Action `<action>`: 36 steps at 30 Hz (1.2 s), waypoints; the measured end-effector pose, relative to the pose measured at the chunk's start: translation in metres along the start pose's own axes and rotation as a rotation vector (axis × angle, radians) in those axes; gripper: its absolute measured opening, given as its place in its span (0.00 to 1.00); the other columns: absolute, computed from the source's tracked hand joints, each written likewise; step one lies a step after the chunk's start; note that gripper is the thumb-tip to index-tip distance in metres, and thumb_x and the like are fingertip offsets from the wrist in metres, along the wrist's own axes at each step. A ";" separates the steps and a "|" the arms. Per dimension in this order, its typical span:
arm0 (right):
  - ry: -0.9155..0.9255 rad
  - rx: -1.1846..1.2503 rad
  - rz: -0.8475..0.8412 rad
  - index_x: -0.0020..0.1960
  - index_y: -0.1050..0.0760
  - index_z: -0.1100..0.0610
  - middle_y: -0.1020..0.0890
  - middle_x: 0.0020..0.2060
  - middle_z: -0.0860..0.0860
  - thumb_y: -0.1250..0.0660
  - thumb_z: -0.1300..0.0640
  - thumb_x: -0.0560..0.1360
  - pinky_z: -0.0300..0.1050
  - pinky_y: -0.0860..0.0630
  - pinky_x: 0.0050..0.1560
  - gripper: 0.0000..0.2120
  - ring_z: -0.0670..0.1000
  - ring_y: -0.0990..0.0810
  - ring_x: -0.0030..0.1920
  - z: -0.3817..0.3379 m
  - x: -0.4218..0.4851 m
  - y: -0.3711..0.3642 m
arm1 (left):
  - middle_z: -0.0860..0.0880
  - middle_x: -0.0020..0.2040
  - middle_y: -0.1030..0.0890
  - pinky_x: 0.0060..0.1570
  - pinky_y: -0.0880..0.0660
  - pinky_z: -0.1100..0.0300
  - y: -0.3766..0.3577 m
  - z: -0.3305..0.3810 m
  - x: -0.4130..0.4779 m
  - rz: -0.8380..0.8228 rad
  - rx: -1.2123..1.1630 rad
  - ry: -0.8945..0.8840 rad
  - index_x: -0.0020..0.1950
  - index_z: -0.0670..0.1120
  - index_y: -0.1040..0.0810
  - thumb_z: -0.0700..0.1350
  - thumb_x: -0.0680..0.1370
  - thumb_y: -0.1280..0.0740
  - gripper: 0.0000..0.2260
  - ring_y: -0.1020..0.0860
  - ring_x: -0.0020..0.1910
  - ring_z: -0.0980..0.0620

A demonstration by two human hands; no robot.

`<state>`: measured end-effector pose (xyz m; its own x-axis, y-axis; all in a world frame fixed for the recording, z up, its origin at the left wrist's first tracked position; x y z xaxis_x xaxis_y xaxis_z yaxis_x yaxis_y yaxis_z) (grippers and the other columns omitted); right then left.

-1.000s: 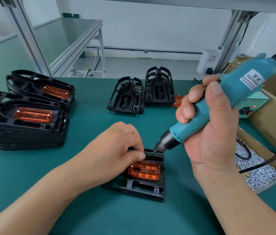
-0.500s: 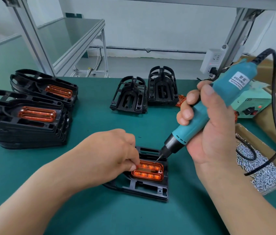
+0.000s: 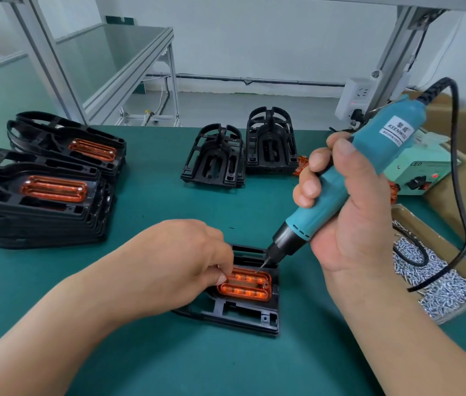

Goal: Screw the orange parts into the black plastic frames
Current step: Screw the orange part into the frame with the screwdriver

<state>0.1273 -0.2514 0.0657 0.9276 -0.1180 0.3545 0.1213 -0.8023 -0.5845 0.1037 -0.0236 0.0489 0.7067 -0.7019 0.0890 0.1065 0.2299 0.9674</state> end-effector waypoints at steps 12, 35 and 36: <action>-0.005 0.036 0.034 0.53 0.28 0.55 0.21 0.40 0.51 0.36 0.59 0.83 0.40 0.28 0.32 0.01 0.49 0.25 0.31 -0.002 0.001 0.003 | 0.61 0.46 0.25 0.50 0.28 0.64 0.004 -0.002 -0.001 0.020 -0.089 0.013 0.50 0.58 0.27 0.50 0.84 0.37 0.04 0.26 0.49 0.60; -0.034 0.091 0.157 0.52 0.28 0.55 0.21 0.39 0.50 0.35 0.59 0.83 0.39 0.27 0.34 0.03 0.47 0.26 0.32 -0.004 0.009 0.012 | 0.65 0.47 0.22 0.44 0.31 0.70 -0.006 0.010 0.005 -0.125 -0.144 0.209 0.62 0.68 0.21 0.63 0.77 0.29 0.14 0.25 0.44 0.68; -0.033 0.091 0.157 0.52 0.29 0.55 0.21 0.40 0.50 0.35 0.59 0.83 0.39 0.27 0.34 0.03 0.47 0.26 0.32 -0.004 0.009 0.013 | 0.65 0.46 0.24 0.44 0.31 0.69 -0.007 0.013 0.006 -0.138 -0.061 0.203 0.65 0.67 0.23 0.65 0.77 0.31 0.16 0.26 0.44 0.66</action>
<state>0.1358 -0.2650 0.0645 0.9486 -0.2171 0.2303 0.0042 -0.7190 -0.6950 0.0985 -0.0383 0.0455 0.8078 -0.5812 -0.0982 0.2492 0.1858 0.9505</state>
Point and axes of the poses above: each hand's wrist, its own x-axis towards the middle knuckle, its own y-axis out of the back of the hand, z = x × y, the point moved 1 cm from there along x, towards the middle knuckle
